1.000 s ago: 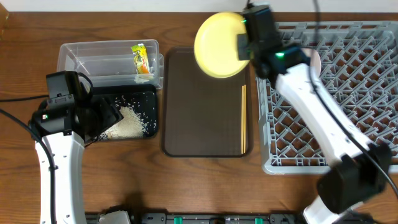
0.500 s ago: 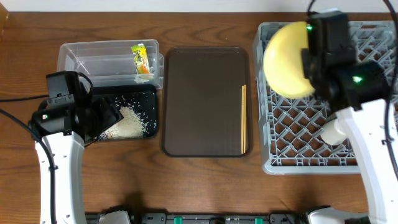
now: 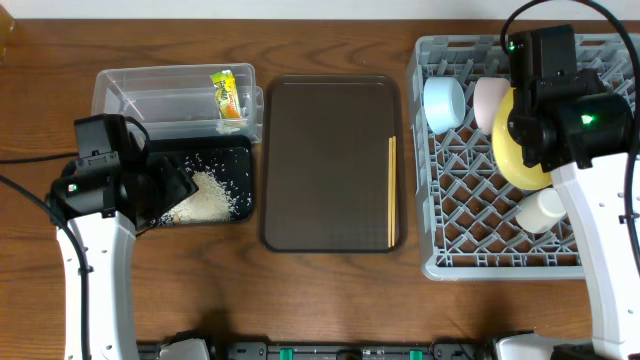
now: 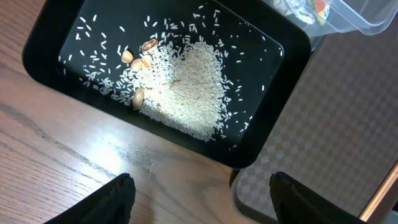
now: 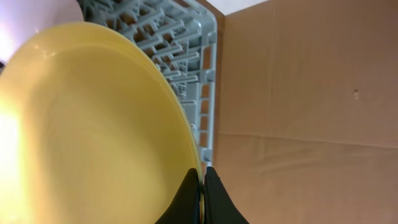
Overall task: Sort waste into correct bins and load items into the dishwasher rack
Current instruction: 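Lift the yellow plate and carry it over the rack, then lower the yellow plate upright into the rack and release it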
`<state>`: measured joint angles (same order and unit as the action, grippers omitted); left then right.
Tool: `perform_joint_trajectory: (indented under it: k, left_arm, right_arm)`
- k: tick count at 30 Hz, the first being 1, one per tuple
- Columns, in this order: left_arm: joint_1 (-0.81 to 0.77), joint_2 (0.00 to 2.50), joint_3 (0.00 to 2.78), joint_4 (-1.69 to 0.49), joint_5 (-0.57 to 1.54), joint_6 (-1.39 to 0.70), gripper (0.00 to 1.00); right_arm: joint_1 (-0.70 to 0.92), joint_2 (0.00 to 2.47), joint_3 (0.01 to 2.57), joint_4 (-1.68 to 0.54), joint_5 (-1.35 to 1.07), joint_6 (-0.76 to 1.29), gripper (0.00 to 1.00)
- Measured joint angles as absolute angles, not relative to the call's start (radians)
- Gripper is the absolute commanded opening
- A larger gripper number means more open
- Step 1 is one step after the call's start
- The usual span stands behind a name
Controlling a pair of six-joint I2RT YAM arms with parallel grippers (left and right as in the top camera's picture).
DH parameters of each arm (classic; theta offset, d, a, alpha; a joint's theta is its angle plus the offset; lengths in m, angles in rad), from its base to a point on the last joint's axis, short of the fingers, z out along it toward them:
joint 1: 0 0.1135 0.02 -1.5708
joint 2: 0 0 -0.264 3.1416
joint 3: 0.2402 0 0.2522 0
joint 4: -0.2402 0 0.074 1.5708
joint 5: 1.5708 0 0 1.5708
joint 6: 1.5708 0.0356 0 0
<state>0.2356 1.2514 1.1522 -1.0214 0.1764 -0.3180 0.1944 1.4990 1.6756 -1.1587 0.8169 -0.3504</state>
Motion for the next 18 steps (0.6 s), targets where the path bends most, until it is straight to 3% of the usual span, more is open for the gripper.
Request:
perform_joint_trajectory:
  k: [18]
  left_arm:
    - [0.236, 1.251, 1.152, -1.021, 0.177, -0.318, 0.73]
  right_arm:
    - [0.193, 1.499, 1.477, -1.049, 0.927, -0.496, 0.01]
